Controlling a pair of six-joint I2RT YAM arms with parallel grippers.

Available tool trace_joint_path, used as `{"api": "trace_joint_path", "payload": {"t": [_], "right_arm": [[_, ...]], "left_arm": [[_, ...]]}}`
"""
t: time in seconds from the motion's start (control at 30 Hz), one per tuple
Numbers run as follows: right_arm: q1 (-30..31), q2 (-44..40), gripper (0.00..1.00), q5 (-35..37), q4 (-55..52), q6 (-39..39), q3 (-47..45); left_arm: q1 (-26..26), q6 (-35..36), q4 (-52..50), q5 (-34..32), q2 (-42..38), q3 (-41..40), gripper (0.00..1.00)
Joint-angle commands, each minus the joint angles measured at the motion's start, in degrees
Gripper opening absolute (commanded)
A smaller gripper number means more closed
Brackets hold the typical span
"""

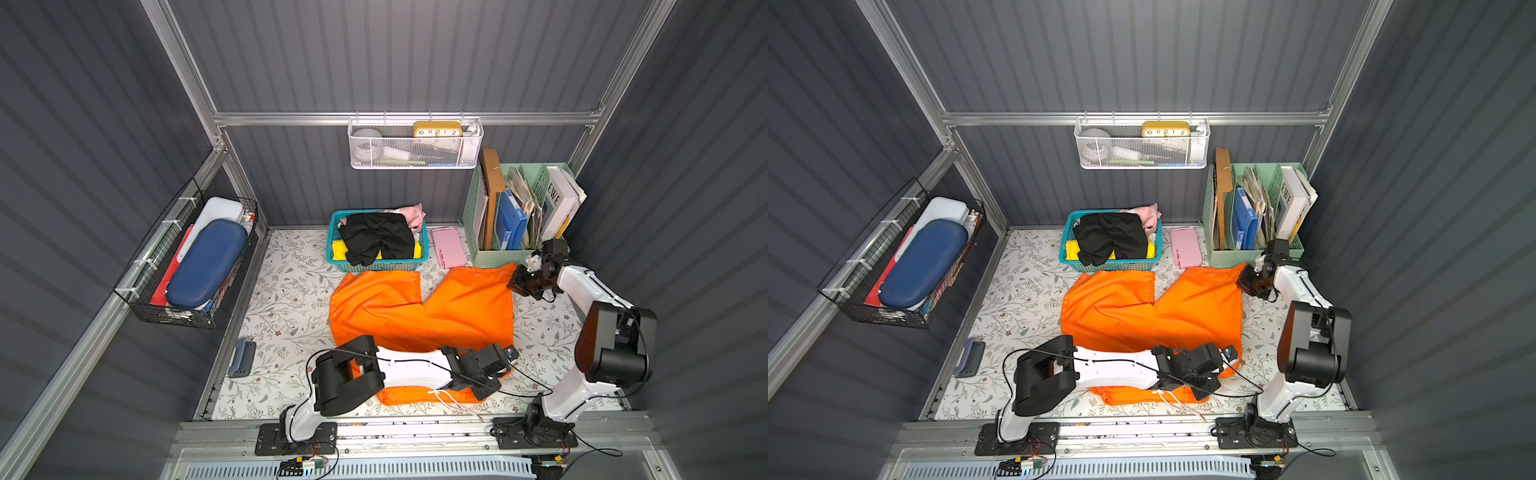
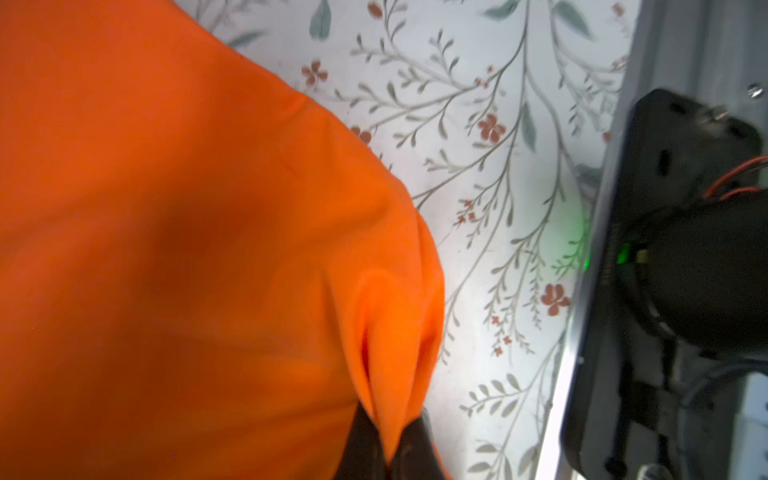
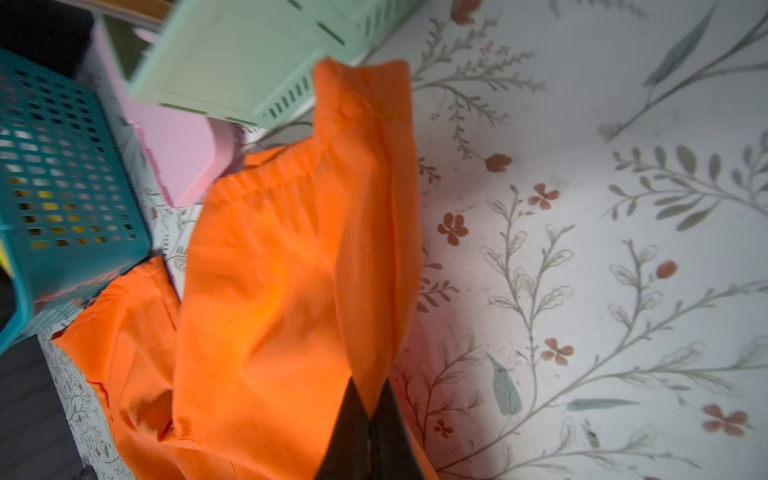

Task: Roll up the shorts
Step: Fold the shorts at the center of the board.

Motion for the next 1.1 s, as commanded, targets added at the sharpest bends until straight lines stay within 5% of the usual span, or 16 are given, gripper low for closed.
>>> {"api": "trace_joint_path", "payload": {"t": [0.0,0.17,0.37,0.7,0.9,1.07], "right_arm": [[6.39,-2.56,0.0,-2.24,0.22,-1.59,0.41],[17.64,-3.48,0.0,-1.53,-2.1,-4.03,4.73],[27.56,-1.65,0.0,-10.16,2.33,-2.95,9.45],[40.64,17.46,0.0,-17.13,2.26,-1.2,21.49],[43.13,25.58,0.0,-14.98,8.14,7.58,20.69],[42.02,25.61,0.0,-6.63,11.41,14.01,13.99]], "left_arm": [[0.36,2.73,7.65,-1.33,-8.36,-2.69,0.0],[0.38,-0.27,10.77,-5.87,-17.65,-11.67,0.0],[0.41,-8.82,11.88,-16.77,-31.16,-26.94,0.0],[0.3,-35.91,-4.02,-26.39,-49.03,-44.7,0.0],[0.34,-38.14,-8.68,-27.89,-54.29,-47.76,0.0],[0.3,-31.96,-3.99,-23.63,-54.94,-49.09,0.0]]}}
